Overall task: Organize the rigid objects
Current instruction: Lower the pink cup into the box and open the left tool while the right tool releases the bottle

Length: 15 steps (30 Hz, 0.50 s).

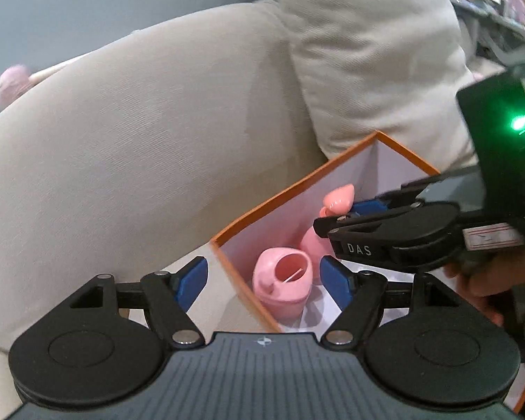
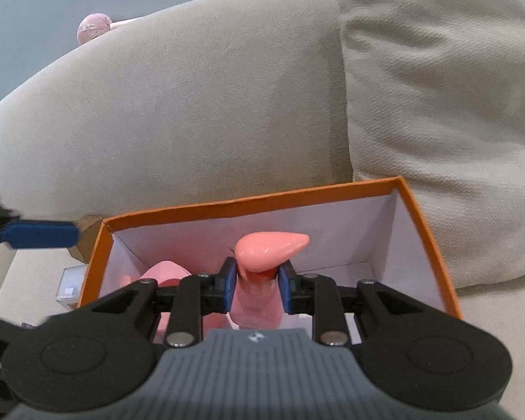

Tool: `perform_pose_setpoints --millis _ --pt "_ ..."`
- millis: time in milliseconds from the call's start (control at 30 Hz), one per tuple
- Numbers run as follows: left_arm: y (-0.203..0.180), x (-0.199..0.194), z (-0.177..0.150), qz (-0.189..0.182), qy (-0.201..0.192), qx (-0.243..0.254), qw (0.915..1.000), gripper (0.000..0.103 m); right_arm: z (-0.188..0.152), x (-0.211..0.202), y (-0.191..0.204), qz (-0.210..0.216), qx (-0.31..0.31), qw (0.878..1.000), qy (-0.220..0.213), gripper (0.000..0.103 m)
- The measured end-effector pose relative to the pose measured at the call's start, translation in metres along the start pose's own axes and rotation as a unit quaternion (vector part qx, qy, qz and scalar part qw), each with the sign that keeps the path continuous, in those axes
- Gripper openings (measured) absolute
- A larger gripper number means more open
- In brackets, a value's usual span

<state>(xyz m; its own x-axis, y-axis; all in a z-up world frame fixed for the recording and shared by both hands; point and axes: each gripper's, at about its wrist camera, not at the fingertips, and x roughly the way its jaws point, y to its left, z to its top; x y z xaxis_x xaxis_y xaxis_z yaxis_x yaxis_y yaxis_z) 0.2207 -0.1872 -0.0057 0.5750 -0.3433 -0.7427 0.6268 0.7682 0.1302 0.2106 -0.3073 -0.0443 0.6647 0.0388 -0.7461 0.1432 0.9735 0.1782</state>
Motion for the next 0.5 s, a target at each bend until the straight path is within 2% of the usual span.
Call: perform_pose_setpoints --millis 133,267,433,467,500 --pt "0.018 -0.015 -0.006 0.007 -0.011 -0.053 0.9985 0.086 -0.003 0.002 0.007 0.002 -0.014 1.0 0.0 0.027" --pt "0.038 -0.028 -0.016 0.011 -0.01 -0.113 0.9935 0.086 -0.005 0.0 0.008 0.017 -0.01 1.0 0.009 0.028" --pt "0.052 -0.031 -0.03 0.018 0.0 -0.153 0.988 0.086 -0.008 -0.002 0.005 0.035 -0.003 0.999 0.02 0.03" --pt "0.054 -0.031 -0.034 0.019 0.004 -0.158 0.9873 0.086 -0.009 -0.003 0.004 0.038 -0.004 0.999 0.021 0.032" --pt "0.056 -0.031 -0.038 0.021 0.006 -0.162 0.9865 0.086 -0.01 -0.005 0.004 0.04 -0.008 0.999 0.021 0.037"
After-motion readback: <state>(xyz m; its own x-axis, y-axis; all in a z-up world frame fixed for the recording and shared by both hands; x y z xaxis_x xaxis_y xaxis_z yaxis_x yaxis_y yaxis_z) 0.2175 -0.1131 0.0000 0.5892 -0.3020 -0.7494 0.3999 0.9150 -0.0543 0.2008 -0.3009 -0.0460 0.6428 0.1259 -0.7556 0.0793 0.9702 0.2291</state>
